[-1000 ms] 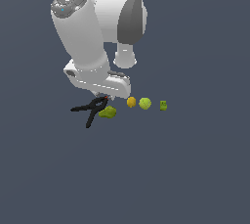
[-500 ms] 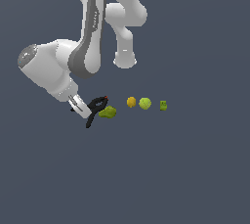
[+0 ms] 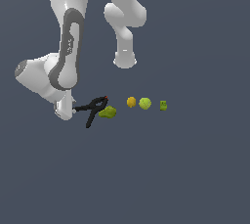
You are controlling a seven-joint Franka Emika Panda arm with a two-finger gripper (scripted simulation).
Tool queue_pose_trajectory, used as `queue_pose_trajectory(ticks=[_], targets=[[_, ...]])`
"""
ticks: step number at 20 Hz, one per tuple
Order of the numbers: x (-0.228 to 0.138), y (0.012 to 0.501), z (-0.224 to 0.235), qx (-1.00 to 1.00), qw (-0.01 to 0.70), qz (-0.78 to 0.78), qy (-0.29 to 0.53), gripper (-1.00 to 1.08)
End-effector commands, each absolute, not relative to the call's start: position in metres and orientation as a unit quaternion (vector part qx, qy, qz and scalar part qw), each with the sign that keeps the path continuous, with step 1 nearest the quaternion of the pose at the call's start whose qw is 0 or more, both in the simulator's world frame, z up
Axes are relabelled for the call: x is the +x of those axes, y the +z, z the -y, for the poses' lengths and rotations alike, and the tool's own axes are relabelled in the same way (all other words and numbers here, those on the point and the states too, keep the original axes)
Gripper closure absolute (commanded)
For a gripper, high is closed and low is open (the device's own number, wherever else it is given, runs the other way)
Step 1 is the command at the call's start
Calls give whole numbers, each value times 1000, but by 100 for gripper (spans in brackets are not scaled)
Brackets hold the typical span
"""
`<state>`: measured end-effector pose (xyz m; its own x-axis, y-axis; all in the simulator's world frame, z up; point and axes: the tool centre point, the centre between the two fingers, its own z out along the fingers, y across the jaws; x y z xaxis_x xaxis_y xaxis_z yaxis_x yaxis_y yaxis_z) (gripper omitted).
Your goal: Pick up a designated object from a clutter of objects.
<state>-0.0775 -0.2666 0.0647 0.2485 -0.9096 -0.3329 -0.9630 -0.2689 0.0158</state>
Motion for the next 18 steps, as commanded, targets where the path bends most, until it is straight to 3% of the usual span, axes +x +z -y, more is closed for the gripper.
queue_pose_trajectory(ticks=[1, 18], targets=[[-86, 54, 276, -766, 96, -619, 143, -20], [-96, 20, 274, -752, 96, -635, 146, -20]])
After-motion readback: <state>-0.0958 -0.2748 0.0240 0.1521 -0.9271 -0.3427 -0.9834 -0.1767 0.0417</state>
